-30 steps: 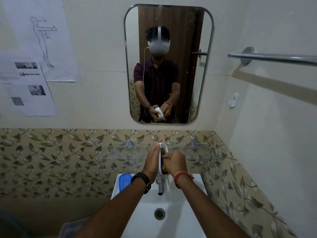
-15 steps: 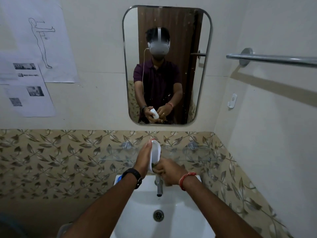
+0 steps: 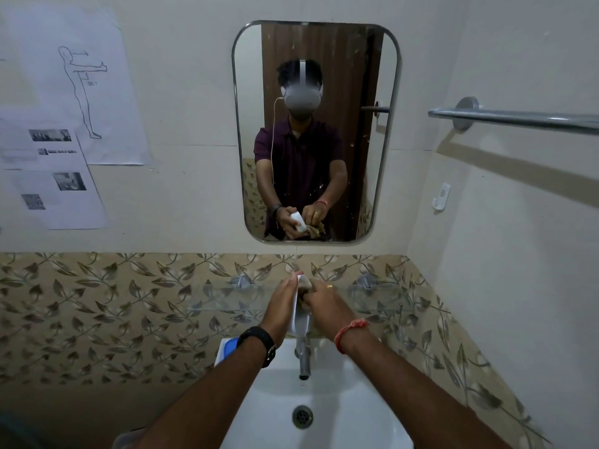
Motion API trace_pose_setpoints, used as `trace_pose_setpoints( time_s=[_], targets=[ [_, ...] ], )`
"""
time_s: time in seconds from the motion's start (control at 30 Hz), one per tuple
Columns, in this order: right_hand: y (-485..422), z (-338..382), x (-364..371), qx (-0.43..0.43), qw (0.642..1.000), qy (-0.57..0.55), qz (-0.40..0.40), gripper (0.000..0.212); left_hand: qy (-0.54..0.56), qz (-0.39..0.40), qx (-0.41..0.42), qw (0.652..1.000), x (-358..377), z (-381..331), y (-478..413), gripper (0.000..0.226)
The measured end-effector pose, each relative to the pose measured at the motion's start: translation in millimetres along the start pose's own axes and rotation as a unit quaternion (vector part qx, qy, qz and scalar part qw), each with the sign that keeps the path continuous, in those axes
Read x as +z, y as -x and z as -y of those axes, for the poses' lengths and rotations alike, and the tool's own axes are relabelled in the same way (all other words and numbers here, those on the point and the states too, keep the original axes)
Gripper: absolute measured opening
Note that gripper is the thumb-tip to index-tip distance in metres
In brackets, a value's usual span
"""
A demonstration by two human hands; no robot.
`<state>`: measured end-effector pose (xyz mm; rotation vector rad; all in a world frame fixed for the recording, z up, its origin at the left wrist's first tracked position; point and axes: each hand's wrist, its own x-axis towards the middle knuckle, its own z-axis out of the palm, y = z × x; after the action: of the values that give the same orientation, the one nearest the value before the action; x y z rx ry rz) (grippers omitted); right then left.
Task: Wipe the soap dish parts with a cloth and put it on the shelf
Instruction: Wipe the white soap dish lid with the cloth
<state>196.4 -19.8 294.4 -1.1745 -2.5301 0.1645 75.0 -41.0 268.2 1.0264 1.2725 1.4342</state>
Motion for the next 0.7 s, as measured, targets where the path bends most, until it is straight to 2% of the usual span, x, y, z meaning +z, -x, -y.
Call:
trace_pose_setpoints(
  time_s=[0.13, 0.23, 0.3, 0.4, 0.47, 0.53, 0.6, 0.7],
  targets=[
    [13, 8, 12, 0.043, 0.988, -0.099, 0.106, 0.016, 0.021, -0.002, -0.02, 1.0, -2, 3, -2, 0.055],
    [14, 4, 3, 0.067, 0.962, -0.21, 0.16, 0.025, 0.015, -0.006, -0.007, 1.0, -2, 4, -3, 0.067],
    [15, 1, -4, 0.089, 0.909, -0.374, 0.159, 0.022, 0.025, -0.016, 0.008, 1.0, -3, 1, -5, 0.065],
    [15, 4, -6, 0.124, 0.791, -0.586, 0.124, 0.025, 0.047, -0.031, 0.023, 0.998, -3, -7, -10, 0.045],
    [8, 7, -5, 0.15, 0.711, -0.682, 0.085, 0.027, 0.058, -0.025, 0.03, 0.998, 1, -8, -9, 0.038],
    [1, 11, -8, 0.176, 0.665, -0.726, 0.026, 0.027, 0.065, -0.007, 0.034, 0.997, 8, -3, -4, 0.036],
    [-3, 15, -9, 0.195, 0.665, -0.721, -0.017, 0.025, 0.07, 0.006, 0.033, 0.997, 14, 1, 1, 0.034],
    [6, 14, -6, 0.172, 0.737, -0.654, -0.024, 0.018, 0.058, -0.005, 0.022, 0.998, 14, -4, 1, 0.035]
  ],
)
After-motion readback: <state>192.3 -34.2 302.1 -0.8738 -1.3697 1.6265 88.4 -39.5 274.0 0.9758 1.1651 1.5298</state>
